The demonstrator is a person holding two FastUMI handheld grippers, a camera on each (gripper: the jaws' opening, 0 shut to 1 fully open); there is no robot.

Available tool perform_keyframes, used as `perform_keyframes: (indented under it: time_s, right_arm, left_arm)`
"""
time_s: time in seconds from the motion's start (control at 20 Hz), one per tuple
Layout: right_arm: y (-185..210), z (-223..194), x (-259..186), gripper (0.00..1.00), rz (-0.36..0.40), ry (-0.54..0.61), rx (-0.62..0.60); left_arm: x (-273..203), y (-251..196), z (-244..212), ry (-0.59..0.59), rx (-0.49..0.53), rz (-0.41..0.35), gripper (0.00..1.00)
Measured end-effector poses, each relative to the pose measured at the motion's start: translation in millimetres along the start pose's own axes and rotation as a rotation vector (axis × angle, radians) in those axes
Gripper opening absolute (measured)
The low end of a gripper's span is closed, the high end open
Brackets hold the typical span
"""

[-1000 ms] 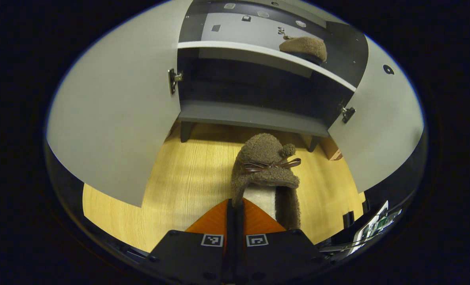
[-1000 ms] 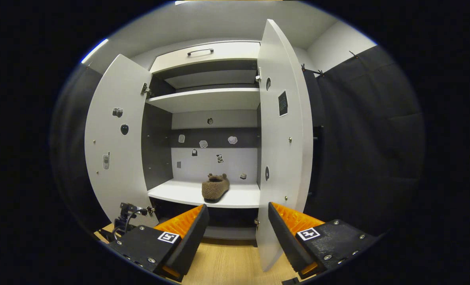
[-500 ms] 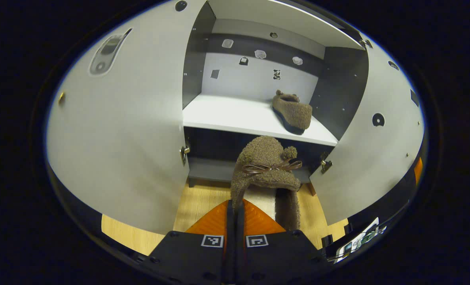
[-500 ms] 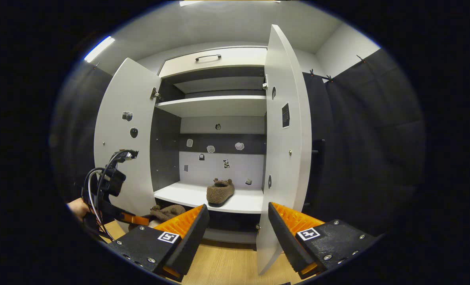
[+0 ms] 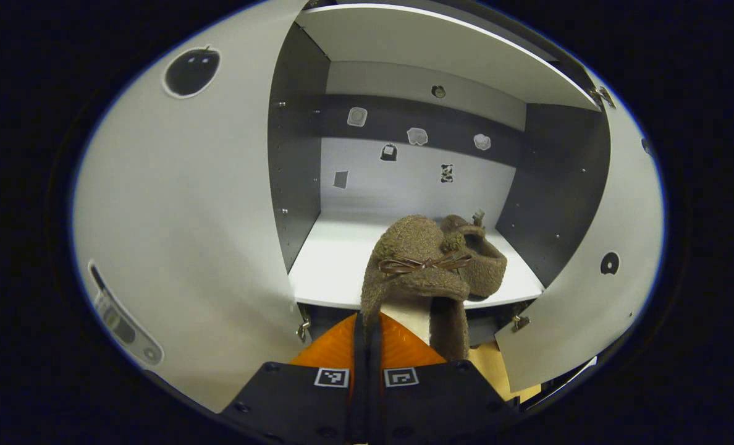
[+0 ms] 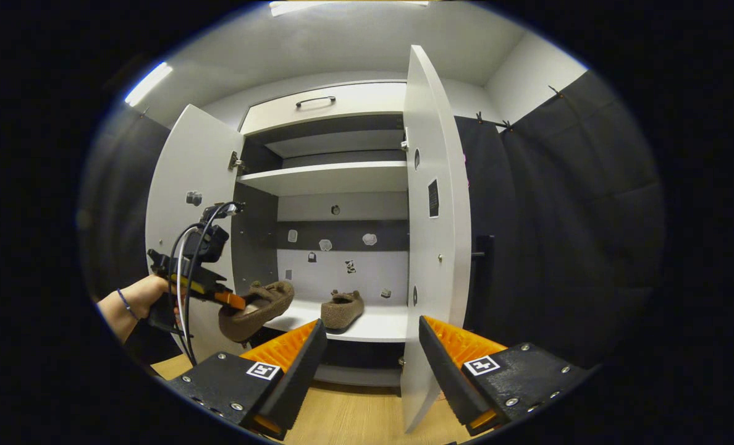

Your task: Grab one shoe with the right hand and put it into the shoe cabinet, grab the other shoe with the left hand and put it into the shoe cabinet; then close the right door with the right hand and the left door with the left hand.

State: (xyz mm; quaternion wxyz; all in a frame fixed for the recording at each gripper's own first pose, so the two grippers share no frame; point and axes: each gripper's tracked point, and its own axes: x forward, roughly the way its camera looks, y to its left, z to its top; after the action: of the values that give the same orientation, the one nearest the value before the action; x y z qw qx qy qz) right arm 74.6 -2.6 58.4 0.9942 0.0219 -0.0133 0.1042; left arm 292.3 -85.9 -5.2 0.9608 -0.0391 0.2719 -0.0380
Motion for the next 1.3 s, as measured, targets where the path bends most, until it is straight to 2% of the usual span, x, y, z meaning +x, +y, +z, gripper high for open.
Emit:
perform_keyframes:
  time_s: [0.35,0.85,1.05,1.1,1.3]
  right_arm:
    - [-1.7,3.2,5.3,0.92,-0.037,-0.007,-0.009]
    - [7.3,-8.2,10.1,0.92,-0.070,0.003,0.003]
    - [7.3,-13.9,9.7,0.92,-0.081,0.016,0.016]
    - [8.0,-14.6,11.1,0.92,-0.083,0.019,0.021]
    - [12.5,-17.4,11.0,0.93,-0.076,0.029,0.034]
  left_arm:
    - [67.5,5.2,37.8,0.016,-0.033,0.001,0.06]
    - [149.2,-7.9,15.2,0.143,-0.062,-0.026,0.07]
    - [156.3,-5.0,12.5,0.147,-0.063,-0.014,0.08]
    - [155.6,-3.7,13.1,0.142,-0.064,-0.006,0.13]
    - [139.6,-6.4,30.1,0.072,-0.047,-0.006,0.21]
